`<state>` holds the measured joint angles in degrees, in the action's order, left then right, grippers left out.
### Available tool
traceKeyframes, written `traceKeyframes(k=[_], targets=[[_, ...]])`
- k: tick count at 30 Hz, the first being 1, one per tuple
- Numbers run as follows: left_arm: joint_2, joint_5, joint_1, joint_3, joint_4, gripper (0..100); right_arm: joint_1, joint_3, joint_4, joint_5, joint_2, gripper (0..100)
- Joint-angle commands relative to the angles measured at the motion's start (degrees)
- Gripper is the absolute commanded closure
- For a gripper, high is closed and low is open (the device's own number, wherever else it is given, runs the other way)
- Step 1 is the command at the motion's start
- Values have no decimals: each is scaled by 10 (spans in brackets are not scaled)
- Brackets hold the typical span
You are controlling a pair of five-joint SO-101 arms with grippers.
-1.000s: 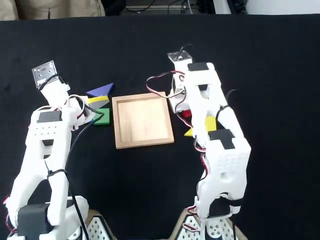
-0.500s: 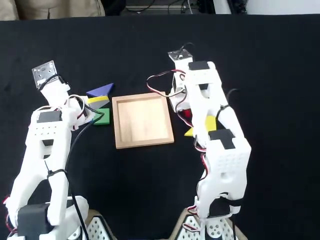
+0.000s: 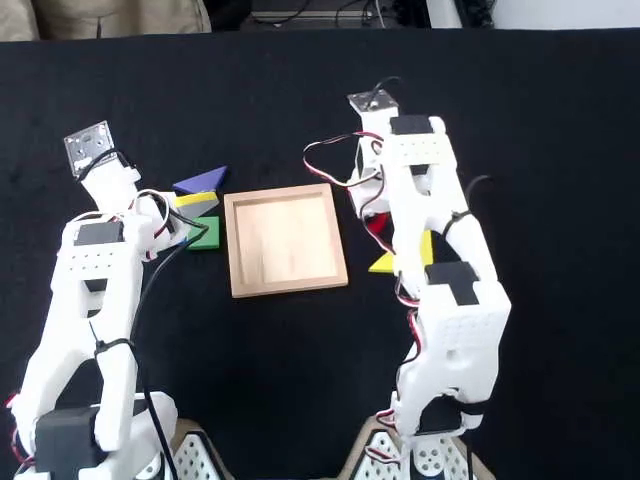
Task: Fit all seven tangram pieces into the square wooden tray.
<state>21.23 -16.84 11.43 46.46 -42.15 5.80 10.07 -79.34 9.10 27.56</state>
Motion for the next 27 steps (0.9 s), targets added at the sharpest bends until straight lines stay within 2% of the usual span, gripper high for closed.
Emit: traceKeyframes(k=[1, 16, 20, 24, 27], targets=[[-1, -3, 1, -12, 8, 562, -7, 63, -8, 5, -39, 877], [0, -2, 1, -12, 8, 562, 11, 87, 4, 72, -10, 880], [0, -2, 1, -12, 8, 562, 11, 124, 0, 73, 24, 985], [-1, -2, 1, -12, 8, 562, 12, 163, -25, 81, 29, 988], [-1, -2, 1, -12, 8, 562, 29, 206, -68, 135, 29, 988]])
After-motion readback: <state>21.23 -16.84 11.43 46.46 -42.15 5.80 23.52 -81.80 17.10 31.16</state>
